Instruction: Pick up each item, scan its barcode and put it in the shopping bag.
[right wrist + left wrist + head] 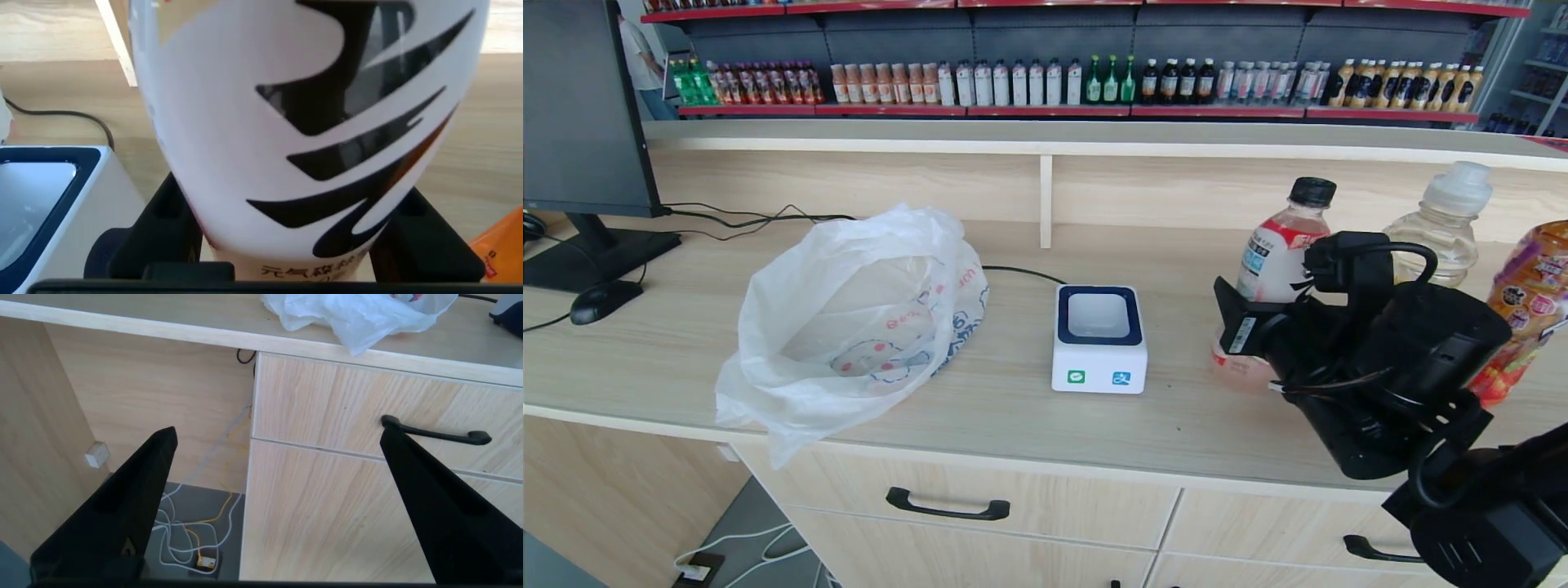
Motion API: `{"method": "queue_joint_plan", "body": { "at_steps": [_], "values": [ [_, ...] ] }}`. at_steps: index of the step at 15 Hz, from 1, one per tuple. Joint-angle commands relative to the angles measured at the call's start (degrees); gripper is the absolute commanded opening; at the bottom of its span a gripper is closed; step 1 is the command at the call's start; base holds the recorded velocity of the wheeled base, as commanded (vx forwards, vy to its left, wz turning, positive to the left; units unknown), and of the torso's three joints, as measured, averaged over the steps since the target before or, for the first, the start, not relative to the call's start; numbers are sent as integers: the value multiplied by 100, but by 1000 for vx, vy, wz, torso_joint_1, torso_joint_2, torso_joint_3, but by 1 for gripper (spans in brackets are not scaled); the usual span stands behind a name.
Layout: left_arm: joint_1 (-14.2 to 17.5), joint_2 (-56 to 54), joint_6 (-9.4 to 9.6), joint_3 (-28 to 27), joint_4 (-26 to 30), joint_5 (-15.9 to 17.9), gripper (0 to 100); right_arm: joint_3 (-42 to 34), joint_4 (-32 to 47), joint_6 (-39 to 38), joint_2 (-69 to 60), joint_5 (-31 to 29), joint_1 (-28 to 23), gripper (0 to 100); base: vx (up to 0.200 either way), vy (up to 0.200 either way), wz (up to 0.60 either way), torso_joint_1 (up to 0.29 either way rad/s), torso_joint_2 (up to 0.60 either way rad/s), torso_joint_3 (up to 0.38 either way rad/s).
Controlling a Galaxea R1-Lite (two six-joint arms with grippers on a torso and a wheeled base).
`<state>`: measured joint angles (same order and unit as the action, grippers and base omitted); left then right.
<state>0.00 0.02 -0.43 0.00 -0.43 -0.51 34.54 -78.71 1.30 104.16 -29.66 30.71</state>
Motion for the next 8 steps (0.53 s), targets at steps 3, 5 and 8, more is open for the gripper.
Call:
{"method": "queue_joint_plan", "body": {
  "at_steps": [3,5,8],
  "values": [
    [0,6,-1,0,-1,-2,100,-193,-21,10,-431,66,84,0,0,0,0,0,0,0],
    [0,6,-1,0,-1,7,100,-307,-21,10,-625,74,84,0,0,0,0,0,0,0],
    [0,6,-1,0,-1,-2,100,-527,-21,28,-897,153,313,0,0,0,0,0,0,0]
  ]
}}
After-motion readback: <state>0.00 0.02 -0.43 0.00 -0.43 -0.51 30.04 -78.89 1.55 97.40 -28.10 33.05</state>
